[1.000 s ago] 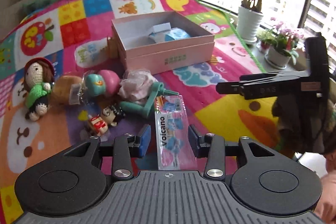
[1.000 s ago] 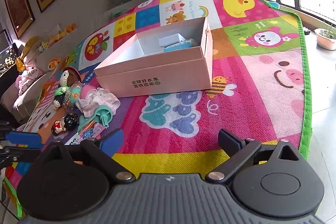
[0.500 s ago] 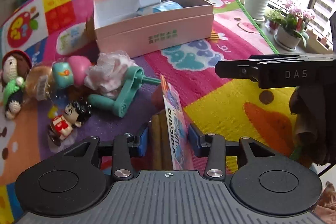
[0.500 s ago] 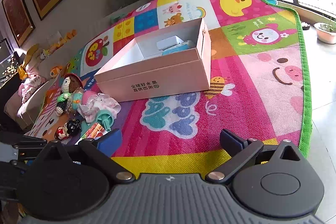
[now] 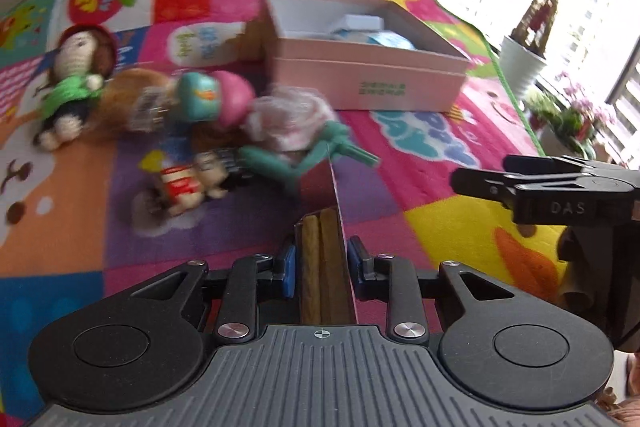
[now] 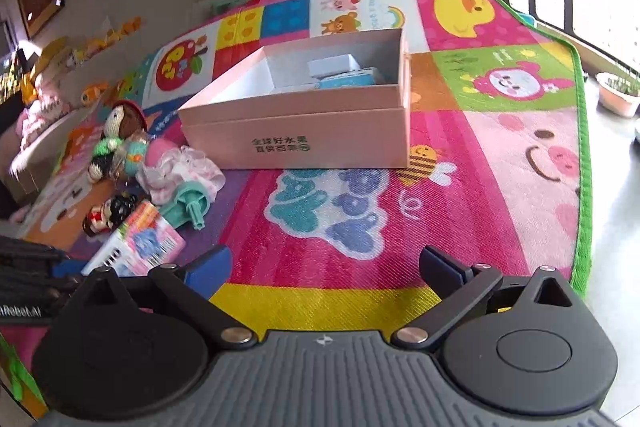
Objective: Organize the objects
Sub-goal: 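Grasp the Volcano card pack with the left gripper, then lift the card pack with left gripper while right gripper grasps bread roll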
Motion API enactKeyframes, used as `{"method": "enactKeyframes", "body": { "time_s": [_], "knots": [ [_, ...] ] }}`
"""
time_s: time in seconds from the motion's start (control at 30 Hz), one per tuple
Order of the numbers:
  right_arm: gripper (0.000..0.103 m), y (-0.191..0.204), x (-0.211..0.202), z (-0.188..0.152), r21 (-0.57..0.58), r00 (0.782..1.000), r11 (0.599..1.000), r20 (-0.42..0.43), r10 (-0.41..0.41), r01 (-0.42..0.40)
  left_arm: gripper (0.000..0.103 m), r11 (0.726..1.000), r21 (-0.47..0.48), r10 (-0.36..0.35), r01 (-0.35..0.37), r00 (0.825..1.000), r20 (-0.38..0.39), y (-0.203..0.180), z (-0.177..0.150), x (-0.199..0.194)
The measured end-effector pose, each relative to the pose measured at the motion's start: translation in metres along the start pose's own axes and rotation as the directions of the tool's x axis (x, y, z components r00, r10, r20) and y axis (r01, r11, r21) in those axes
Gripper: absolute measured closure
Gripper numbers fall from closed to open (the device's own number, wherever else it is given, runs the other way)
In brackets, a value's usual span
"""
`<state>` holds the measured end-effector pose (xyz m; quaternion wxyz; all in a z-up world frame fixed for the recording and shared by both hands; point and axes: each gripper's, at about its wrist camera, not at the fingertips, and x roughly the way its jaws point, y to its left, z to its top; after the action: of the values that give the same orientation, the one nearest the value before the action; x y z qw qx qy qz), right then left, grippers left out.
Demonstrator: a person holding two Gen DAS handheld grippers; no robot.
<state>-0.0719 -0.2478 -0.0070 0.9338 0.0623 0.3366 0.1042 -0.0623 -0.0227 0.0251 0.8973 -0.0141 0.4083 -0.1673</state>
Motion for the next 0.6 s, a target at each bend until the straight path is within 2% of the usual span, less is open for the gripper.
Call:
{"method": "enactKeyframes", "body": {
  "time_s": [0.13,0.27,0.43,0.5,0.6],
  "knots": [
    [0.003,0.037,0.0,0.018,-0.121,1.0,0.992,0.01,0.028,-0.027,0.076,0.989,-0.136,0.061,-0.051,0.996,0.068,0.049,-0.015,-0.017],
    [0.003,0.092,0.007,0.05,-0.261,0.994,0.96,0.017,0.108,-0.1,0.076,0.971,-0.24,0.051,-0.021,0.992,0.118,0.086,-0.026,-0.029],
    [0.003,0.176,0.045,0.087,-0.457,0.982,0.871,-0.039,0.185,-0.182,0.076,0.97,-0.241,0.036,0.001,0.988,0.149,0.093,-0.032,-0.032],
    [0.006,0.204,0.07,0.097,-0.491,0.981,0.849,-0.089,0.175,-0.196,0.076,0.974,-0.226,0.042,-0.007,0.987,0.154,0.089,-0.032,-0.031],
    [0.01,0.232,0.113,0.106,-0.508,0.982,0.842,-0.148,0.121,-0.181,0.076,0.976,-0.22,0.043,-0.006,0.986,0.164,0.087,-0.034,-0.031]
  ]
}}
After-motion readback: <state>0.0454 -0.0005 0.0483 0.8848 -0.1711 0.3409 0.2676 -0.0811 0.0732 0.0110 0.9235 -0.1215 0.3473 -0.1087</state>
